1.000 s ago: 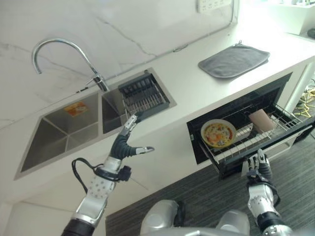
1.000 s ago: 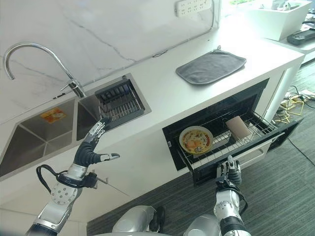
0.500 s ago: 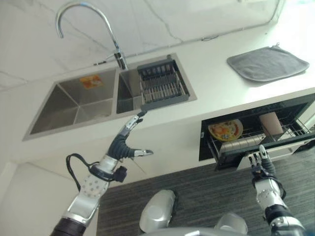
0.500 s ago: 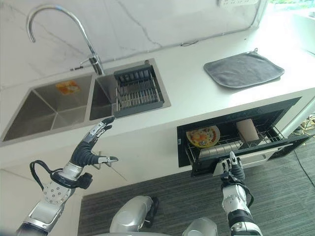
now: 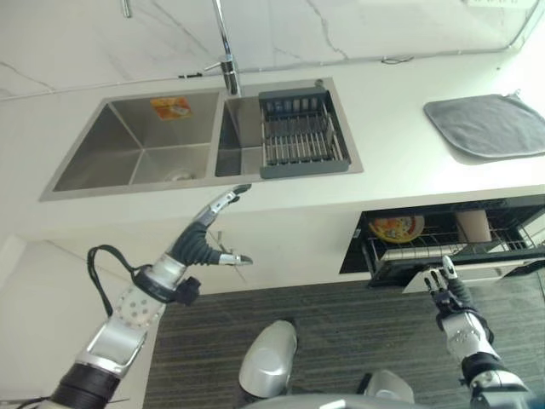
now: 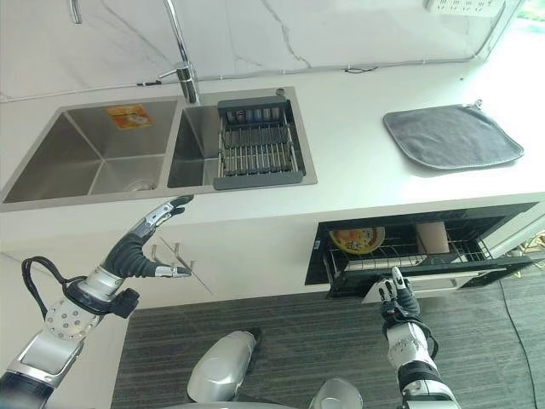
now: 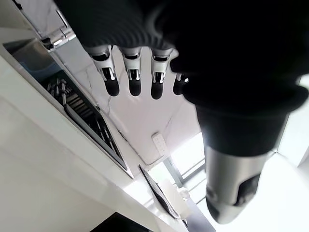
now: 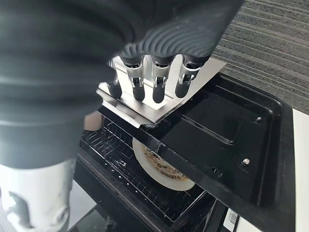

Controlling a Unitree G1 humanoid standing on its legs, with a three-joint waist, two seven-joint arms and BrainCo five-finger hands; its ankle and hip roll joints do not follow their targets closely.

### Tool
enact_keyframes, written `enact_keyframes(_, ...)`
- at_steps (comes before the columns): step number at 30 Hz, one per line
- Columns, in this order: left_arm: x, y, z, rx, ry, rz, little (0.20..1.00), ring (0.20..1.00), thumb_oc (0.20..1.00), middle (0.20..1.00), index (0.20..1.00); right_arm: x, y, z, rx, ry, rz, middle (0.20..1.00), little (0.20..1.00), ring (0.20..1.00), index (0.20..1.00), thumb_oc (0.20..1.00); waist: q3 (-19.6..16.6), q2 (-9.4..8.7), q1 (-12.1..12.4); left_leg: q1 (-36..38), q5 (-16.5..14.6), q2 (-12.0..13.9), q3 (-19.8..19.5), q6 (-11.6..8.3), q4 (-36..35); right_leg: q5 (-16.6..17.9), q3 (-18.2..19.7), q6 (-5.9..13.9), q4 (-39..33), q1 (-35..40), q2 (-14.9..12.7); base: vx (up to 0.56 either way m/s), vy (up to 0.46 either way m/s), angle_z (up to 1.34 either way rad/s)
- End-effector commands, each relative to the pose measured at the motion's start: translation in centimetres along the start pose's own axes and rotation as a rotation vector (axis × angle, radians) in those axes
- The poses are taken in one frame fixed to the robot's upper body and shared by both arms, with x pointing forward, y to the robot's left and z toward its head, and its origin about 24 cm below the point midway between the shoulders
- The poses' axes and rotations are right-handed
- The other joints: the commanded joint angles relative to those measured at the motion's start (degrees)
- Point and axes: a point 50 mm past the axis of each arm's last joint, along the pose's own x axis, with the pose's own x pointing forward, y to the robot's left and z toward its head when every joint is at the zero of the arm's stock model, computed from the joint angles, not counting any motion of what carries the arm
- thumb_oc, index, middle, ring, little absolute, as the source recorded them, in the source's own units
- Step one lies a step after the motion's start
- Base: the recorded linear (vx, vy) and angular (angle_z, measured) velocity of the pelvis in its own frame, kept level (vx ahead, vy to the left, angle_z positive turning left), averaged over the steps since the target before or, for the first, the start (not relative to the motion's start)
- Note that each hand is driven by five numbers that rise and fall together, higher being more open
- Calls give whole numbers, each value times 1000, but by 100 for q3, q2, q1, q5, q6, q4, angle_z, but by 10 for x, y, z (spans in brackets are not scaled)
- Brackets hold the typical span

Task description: Place the dishes in the dishwasher.

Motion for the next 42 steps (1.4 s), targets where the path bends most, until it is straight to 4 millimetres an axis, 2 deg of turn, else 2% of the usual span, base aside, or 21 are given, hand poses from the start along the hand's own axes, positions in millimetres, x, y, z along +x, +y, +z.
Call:
enact_keyframes(1,9,21,29,-24,-194,77,1000,1000,1000,1000,1000,20,134,93,-21,-315,496,1000,1000,1000,1000,1000,-328,63,187,-110,285,-476,183,866,-466,1227,148,-210,-506,-243,282,-206,-108,3)
enact_keyframes(4,16,28,36,0,-254,93,1000,1000,1000,1000,1000,20,147,113,-23,-373,533,1000,1000,1000,1000,1000,-239,31,253,-352,321,-474,210,845,-480,1367,116,-145,-816,-321,305,-280,-123,-2)
enact_keyframes(5,25,36,41,35,-290,106,1000,1000,1000,1000,1000,18,159,127,-26,-405,567,1000,1000,1000,1000,1000,-191,-53,288,-550,353,-458,250,817,-506,1496,69,-99,-1079,-405,350,-244,-140,-5)
enact_keyframes(7,29,40,44,57,-305,109,1000,1000,1000,1000,1000,17,163,133,-31,-420,587,1000,1000,1000,1000,1000,-160,-118,305,-651,360,-452,281,803,-504,1559,47,-79,-1214,-434,373,-210,-167,-3)
enact_keyframes(8,35,51,49,105,-323,119,1000,1000,1000,1000,1000,14,172,149,-9,-454,617,1000,1000,1000,1000,1000,-116,-238,339,-891,371,-432,310,763,-454,1675,-15,-40,-1431,-522,403,-165,-147,1)
enact_keyframes(12,41,60,52,141,-338,133,1000,1000,1000,1000,1000,10,182,167,13,-497,632,1000,1000,1000,1000,1000,-81,-287,361,-1214,364,-436,353,723,-336,1706,-72,-33,-1519,-693,403,-110,-52,6)
enact_keyframes(16,44,67,55,159,-358,139,1000,1000,1000,1000,1000,8,185,177,22,-522,649,1000,1000,1000,1000,1000,-40,-311,411,-1432,288,-465,342,699,-164,1698,-118,-19,-1546,-801,385,-32,-21,7)
enact_keyframes(23,46,83,63,202,-382,184,1000,1000,1000,1000,1000,-4,209,202,45,-592,718,1000,1000,1000,1000,1000,26,-386,460,-1720,315,-451,402,616,-157,1979,-153,99,-2012,-970,345,-50,-19,-1)
enact_keyframes(30,46,87,66,214,-396,173,1000,1000,1000,1000,1000,-9,220,207,35,-606,738,1000,1000,1000,1000,1000,42,-484,492,-1828,351,-422,360,584,-194,2021,-145,114,-2079,-1060,363,-22,-15,-2)
enact_keyframes(33,46,90,66,211,-395,163,1000,1000,1000,1000,1000,-5,218,198,26,-576,705,1000,1000,1000,1000,1000,38,-540,474,-1811,367,-393,391,569,-245,2046,-151,117,-2094,-1083,359,-64,-6,0)
enact_keyframes(38,43,87,60,189,-381,187,1000,1000,1000,1000,1000,11,198,166,26,-441,633,1000,1000,1000,1000,1000,-24,-595,437,-1623,408,-304,491,548,-475,2053,-150,111,-2181,-980,370,-62,12,-2)
enact_keyframes(39,40,85,56,178,-369,211,1000,1000,1000,1000,1000,18,183,145,53,-372,607,1000,1000,1000,1000,1000,-64,-615,426,-1518,411,-277,511,546,-572,2054,-155,107,-2218,-920,375,-45,24,-8)
enact_keyframes(40,33,81,49,158,-349,264,1000,1000,1000,1000,1000,25,158,108,75,-273,572,1000,1000,1000,1000,1000,-143,-614,391,-1357,433,-234,548,547,-723,2045,-162,103,-2273,-830,381,-31,38,-11)
enact_keyframes(42,25,75,39,148,-321,326,1000,1000,1000,1000,1000,27,121,55,90,-154,502,1000,1000,1000,1000,1000,-301,-589,346,-1110,475,-157,558,541,-967,2020,-180,89,-2323,-712,392,-2,45,-11)
